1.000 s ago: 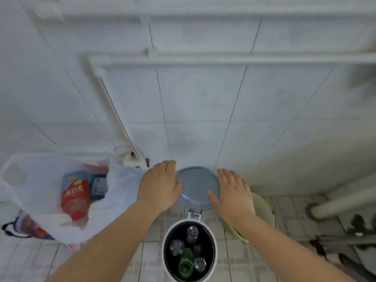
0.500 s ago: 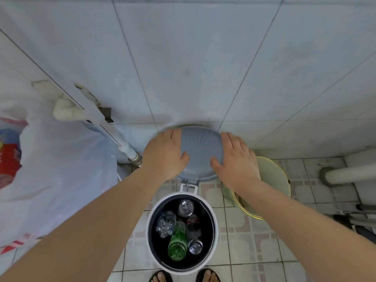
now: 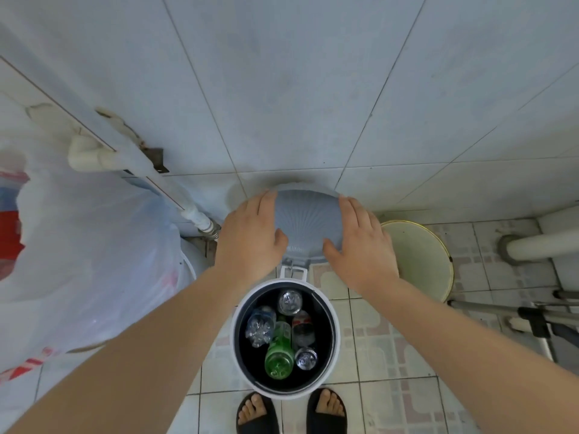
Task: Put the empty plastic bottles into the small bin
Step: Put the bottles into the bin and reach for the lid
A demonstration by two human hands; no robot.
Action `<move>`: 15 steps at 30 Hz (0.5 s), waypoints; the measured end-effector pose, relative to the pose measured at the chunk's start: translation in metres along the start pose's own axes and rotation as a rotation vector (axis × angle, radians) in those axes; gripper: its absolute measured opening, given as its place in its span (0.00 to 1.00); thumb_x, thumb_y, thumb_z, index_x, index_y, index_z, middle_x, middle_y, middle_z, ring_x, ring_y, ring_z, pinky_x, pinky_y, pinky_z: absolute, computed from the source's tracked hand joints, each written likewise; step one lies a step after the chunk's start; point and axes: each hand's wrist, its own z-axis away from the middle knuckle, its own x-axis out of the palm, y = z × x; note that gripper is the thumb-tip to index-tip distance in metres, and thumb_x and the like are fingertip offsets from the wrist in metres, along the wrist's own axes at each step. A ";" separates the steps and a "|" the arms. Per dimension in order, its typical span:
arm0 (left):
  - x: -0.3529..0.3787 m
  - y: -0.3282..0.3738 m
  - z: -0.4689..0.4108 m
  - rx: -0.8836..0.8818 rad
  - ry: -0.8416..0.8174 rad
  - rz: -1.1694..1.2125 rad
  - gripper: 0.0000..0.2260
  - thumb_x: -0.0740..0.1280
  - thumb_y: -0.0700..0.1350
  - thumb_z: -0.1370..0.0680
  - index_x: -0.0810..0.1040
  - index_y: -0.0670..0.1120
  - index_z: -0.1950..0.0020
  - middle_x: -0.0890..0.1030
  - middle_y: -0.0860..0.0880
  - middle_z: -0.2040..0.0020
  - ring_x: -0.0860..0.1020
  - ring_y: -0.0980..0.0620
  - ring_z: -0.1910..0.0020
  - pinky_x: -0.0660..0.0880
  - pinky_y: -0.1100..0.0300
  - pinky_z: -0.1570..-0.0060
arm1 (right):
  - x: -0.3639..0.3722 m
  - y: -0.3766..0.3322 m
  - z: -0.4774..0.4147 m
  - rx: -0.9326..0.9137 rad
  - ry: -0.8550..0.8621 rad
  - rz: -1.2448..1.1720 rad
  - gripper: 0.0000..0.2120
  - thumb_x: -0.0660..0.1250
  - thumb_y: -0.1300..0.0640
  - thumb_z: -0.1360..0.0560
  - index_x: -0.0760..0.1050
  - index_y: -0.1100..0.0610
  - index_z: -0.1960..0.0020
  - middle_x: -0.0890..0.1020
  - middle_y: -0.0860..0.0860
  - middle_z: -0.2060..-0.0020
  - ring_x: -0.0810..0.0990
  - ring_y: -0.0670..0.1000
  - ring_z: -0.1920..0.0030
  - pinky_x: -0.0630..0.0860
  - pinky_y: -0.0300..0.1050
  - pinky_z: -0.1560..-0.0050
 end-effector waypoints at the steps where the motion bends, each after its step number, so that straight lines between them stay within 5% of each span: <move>1: -0.001 0.002 0.012 -0.002 0.006 0.016 0.28 0.65 0.43 0.27 0.63 0.39 0.29 0.70 0.40 0.32 0.72 0.40 0.37 0.72 0.46 0.44 | -0.002 -0.004 0.010 0.007 0.003 -0.035 0.36 0.62 0.49 0.26 0.48 0.55 0.25 0.57 0.51 0.25 0.57 0.54 0.28 0.61 0.53 0.31; 9: -0.026 0.009 0.111 -0.040 -0.102 -0.009 0.24 0.63 0.45 0.27 0.66 0.42 0.32 0.75 0.44 0.38 0.75 0.45 0.42 0.75 0.51 0.46 | -0.008 -0.026 0.123 0.036 -0.159 -0.062 0.36 0.58 0.46 0.24 0.42 0.51 0.24 0.47 0.47 0.23 0.48 0.50 0.25 0.50 0.49 0.26; 15: -0.038 0.016 0.178 -0.061 -0.237 -0.006 0.24 0.60 0.47 0.23 0.62 0.47 0.28 0.71 0.49 0.33 0.70 0.50 0.37 0.68 0.57 0.38 | 0.004 -0.036 0.190 0.108 -0.279 -0.071 0.33 0.57 0.46 0.23 0.45 0.52 0.24 0.51 0.47 0.24 0.48 0.49 0.24 0.49 0.48 0.26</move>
